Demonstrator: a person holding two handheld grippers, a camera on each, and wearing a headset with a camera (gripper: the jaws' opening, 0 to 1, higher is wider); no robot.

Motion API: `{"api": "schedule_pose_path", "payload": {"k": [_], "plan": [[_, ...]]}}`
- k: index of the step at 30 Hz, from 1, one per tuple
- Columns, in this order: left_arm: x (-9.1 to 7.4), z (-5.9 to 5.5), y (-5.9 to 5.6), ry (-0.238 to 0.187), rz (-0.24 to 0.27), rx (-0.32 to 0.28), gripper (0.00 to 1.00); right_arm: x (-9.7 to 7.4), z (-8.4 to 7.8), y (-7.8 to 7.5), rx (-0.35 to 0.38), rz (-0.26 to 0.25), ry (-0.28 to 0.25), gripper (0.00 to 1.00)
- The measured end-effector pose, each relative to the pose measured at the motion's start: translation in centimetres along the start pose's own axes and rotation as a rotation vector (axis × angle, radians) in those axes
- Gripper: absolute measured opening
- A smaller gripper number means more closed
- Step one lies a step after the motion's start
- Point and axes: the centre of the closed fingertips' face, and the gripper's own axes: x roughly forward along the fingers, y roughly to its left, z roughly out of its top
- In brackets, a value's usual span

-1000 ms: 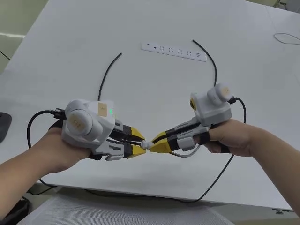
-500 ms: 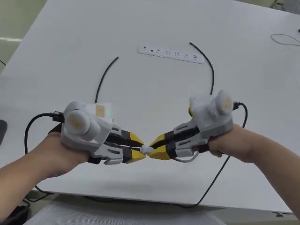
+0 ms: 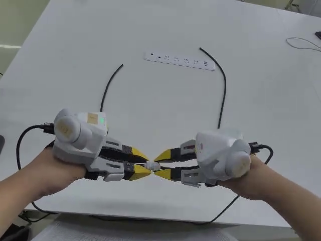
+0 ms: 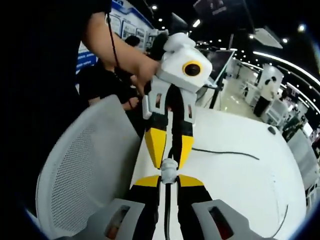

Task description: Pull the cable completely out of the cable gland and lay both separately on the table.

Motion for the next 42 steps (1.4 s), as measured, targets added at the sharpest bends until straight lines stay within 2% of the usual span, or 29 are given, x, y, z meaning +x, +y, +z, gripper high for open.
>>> {"api": "schedule_pose_path", "payload": {"k": [2, 7, 11, 14, 15, 17, 19, 20, 21, 23, 24, 26, 27, 30, 34, 36, 42], "plan": [[-0.1, 0.2, 0.0, -0.016, -0.006, -0.034, 0.15, -0.1, 0.1, 0.0, -0.026, -0.012, -0.002, 0.07], [-0.2, 0.3, -0.1, -0.017, -0.002, -0.031, 0.15, 0.0, 0.2, -0.2, -0.020, -0.023, -0.002, 0.08], [-0.1, 0.1, -0.2, -0.005, 0.002, -0.008, 0.15, 0.3, 0.0, -0.2, 0.019, -0.012, 0.001, 0.08], [-0.2, 0.0, -0.3, -0.008, 0.001, -0.006, 0.15, 0.2, -0.2, 0.1, 0.113, 0.024, 0.001, 0.11], [-0.2, 0.1, -0.4, -0.015, 0.002, -0.005, 0.15, 0.2, -0.3, 0.2, 0.146, 0.032, 0.003, 0.15], [-0.3, 0.2, -0.3, -0.023, 0.007, 0.004, 0.15, 0.0, -0.1, 0.1, 0.184, 0.045, -0.023, 0.20], [-0.3, 0.2, -0.3, -0.021, 0.009, 0.012, 0.15, -0.3, -0.1, 0.2, 0.271, 0.082, -0.044, 0.20], [-0.4, 0.3, -0.3, -0.019, 0.009, 0.022, 0.15, -0.6, 0.0, 0.2, 0.356, 0.112, -0.060, 0.21], [-0.4, 0.3, -0.4, -0.018, 0.010, 0.030, 0.15, -0.8, -0.1, 0.1, 0.411, 0.128, -0.066, 0.21], [-0.4, 0.3, -0.5, -0.015, 0.011, 0.052, 0.15, -1.2, 0.2, -0.3, 0.508, 0.172, -0.119, 0.17], [-0.4, 0.3, -0.5, -0.013, 0.012, 0.060, 0.15, -1.3, 0.0, -0.6, 0.609, 0.202, -0.126, 0.18], [-0.3, 0.3, -0.7, -0.001, 0.013, 0.098, 0.15, -1.5, -0.2, -1.1, 0.658, 0.226, -0.134, 0.19], [-0.3, 0.4, -0.8, 0.001, 0.011, 0.119, 0.15, -1.7, 0.2, -0.8, 0.703, 0.281, -0.155, 0.20], [-0.1, 0.5, -1.1, 0.007, 0.004, 0.148, 0.15, -1.8, -0.1, -1.2, 0.769, 0.336, -0.173, 0.21], [-0.1, 0.7, -1.1, 0.009, 0.002, 0.166, 0.15, -1.8, 0.4, -0.9, 0.855, 0.425, -0.212, 0.21], [-0.1, 0.8, -1.1, 0.007, 0.002, 0.167, 0.15, -1.6, 0.5, -0.6, 0.859, 0.443, -0.215, 0.22], [-0.1, 0.8, -1.0, 0.012, 0.005, 0.170, 0.15, -1.2, 0.6, -0.4, 0.874, 0.442, -0.219, 0.21]]}}
